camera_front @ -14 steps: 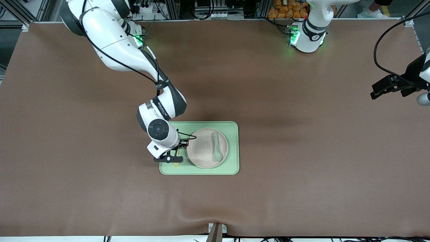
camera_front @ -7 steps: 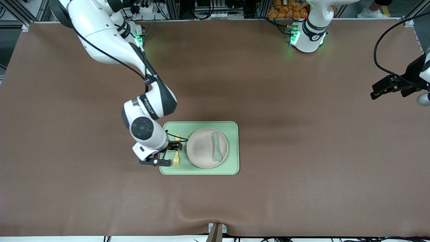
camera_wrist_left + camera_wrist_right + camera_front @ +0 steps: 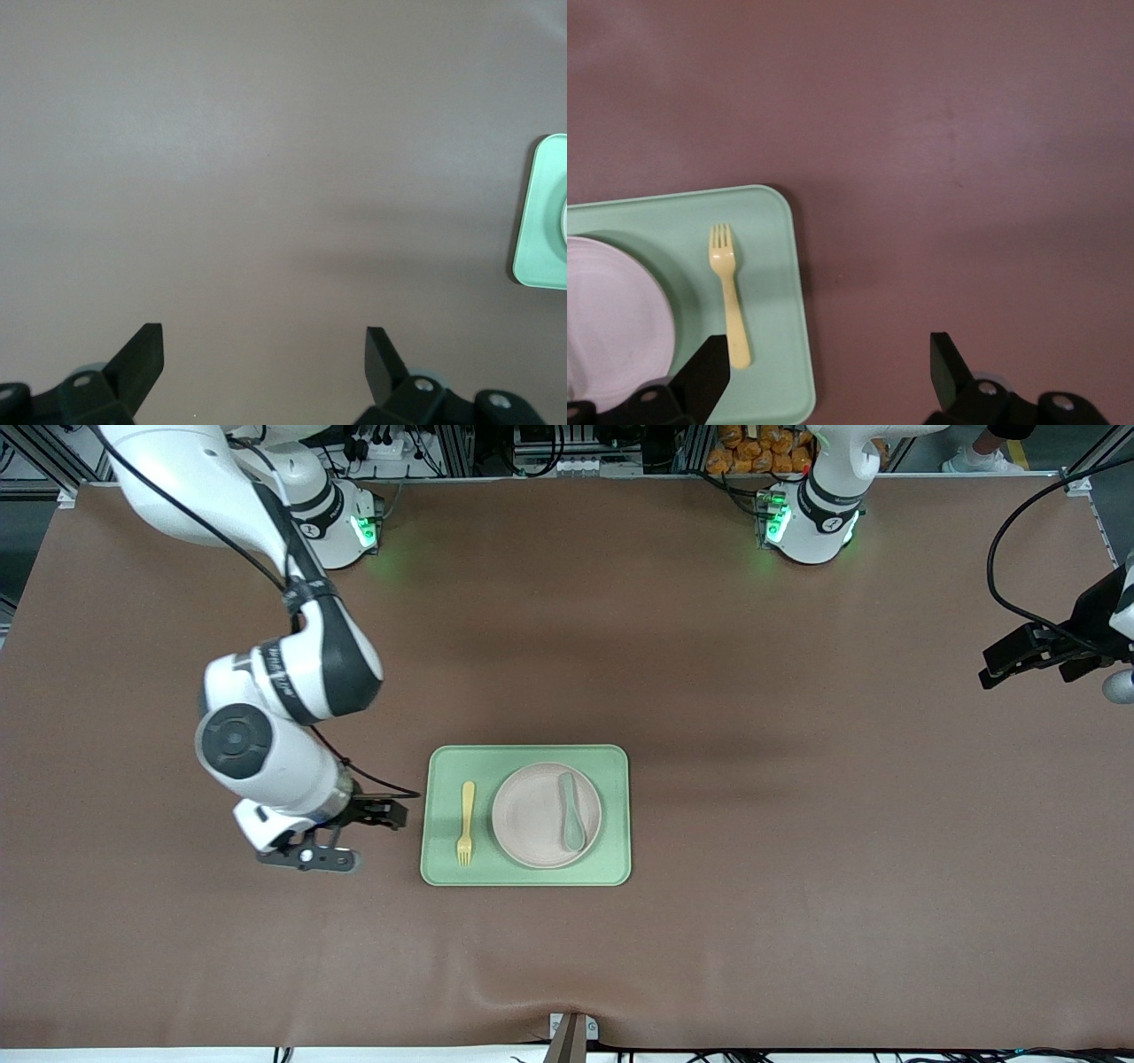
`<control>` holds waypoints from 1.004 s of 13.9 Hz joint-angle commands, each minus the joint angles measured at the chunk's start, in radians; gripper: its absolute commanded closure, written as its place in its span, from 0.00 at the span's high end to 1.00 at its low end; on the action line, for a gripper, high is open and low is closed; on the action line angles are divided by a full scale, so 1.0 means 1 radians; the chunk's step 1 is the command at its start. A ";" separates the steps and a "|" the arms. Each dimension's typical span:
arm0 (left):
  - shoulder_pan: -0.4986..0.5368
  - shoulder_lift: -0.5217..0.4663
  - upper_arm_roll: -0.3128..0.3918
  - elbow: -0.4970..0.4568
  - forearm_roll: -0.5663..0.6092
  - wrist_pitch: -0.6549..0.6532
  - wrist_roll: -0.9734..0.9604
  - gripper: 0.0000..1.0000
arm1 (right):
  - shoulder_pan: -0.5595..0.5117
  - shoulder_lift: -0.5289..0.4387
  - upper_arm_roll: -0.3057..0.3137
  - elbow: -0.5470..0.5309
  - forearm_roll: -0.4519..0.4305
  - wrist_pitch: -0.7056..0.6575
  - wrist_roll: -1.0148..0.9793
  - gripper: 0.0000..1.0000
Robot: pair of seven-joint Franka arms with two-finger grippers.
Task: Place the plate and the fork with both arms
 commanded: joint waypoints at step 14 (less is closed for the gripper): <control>0.020 -0.010 0.000 -0.004 -0.010 0.014 0.013 1.00 | -0.275 -0.432 0.219 -0.038 0.011 -0.394 -0.085 1.00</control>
